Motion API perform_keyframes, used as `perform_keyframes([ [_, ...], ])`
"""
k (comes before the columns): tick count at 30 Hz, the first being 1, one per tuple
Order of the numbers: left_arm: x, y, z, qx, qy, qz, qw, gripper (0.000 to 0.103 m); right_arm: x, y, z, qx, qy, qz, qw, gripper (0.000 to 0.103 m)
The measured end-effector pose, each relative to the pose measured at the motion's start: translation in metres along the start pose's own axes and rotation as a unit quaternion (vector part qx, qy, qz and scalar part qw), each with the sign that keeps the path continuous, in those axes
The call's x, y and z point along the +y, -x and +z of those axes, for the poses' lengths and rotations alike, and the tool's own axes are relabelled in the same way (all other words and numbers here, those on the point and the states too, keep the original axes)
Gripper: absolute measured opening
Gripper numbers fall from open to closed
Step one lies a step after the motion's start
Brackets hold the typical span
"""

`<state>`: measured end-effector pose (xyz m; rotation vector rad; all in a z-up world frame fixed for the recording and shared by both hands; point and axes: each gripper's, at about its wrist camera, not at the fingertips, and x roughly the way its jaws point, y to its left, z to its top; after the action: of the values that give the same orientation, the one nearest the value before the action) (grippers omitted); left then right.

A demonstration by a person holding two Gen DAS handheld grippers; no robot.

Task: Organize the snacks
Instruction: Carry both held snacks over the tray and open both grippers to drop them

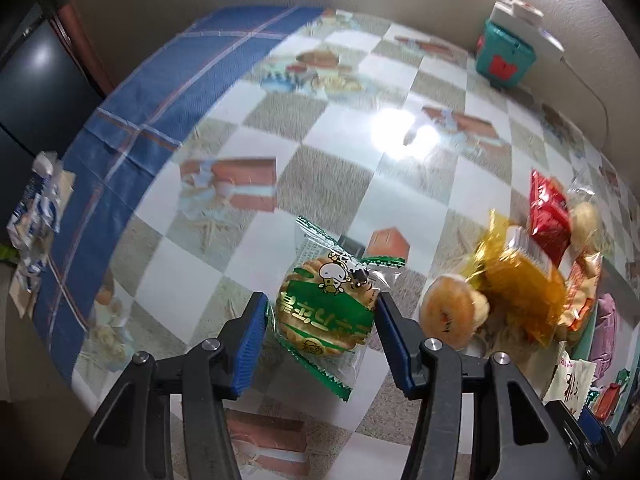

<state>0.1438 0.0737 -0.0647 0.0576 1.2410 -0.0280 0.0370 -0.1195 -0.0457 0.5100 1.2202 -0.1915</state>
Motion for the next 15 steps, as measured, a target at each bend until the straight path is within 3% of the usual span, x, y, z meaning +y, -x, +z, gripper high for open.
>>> perform_keyframes([
  [9, -0.011, 0.046, 0.003, -0.045, -0.003, 0.003, 0.9990, 0.056, -0.018, 0.031, 0.009, -0.030, -0.022, 0.024, 0.999, 0.070],
  [15, -0.037, 0.066, 0.008, -0.078, -0.026, -0.012, 0.9965, 0.056, -0.044, 0.048, 0.021, -0.062, -0.061, 0.018, 0.996, 0.070],
])
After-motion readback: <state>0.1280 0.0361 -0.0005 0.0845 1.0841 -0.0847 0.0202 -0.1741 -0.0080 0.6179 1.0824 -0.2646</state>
